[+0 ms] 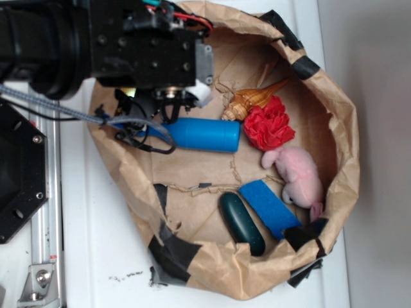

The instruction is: Grab the yellow cloth.

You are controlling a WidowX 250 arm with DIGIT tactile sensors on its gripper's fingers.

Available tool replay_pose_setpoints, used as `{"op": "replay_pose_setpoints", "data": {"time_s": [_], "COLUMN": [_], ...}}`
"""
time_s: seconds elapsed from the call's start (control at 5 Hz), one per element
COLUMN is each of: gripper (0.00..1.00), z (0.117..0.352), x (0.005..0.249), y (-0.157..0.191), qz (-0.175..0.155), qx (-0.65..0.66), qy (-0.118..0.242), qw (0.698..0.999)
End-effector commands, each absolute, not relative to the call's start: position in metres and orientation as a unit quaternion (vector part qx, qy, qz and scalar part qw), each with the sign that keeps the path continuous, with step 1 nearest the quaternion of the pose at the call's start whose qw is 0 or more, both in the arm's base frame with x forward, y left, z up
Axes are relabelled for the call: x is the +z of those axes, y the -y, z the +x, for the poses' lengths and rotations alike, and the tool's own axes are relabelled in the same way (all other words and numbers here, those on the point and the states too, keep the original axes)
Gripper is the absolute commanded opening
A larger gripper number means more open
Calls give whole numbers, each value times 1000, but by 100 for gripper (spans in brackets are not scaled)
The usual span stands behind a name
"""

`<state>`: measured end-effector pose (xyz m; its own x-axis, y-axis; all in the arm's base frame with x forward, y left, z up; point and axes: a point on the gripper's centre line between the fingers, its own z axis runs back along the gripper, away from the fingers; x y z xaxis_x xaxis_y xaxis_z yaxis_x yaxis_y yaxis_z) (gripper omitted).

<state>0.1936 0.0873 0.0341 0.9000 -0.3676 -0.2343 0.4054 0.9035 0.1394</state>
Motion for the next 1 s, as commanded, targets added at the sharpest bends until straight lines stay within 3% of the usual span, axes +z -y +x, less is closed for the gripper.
{"op": "replay_pose_setpoints", "data": {"time_s": [0.0, 0.2, 0.4, 0.6, 0.8], "gripper": [100, 100, 26, 0, 0], "z": [177, 178, 180, 177, 179], "x": [24, 12, 13, 20, 30], "y": [-80, -82, -85, -86, -86], "qz": [82, 97, 110, 78, 87], "qx": [-208, -212, -197, -154, -152], "qy": [-109, -95, -85, -38, -35], "qw": [968, 968, 971, 984, 984]}}
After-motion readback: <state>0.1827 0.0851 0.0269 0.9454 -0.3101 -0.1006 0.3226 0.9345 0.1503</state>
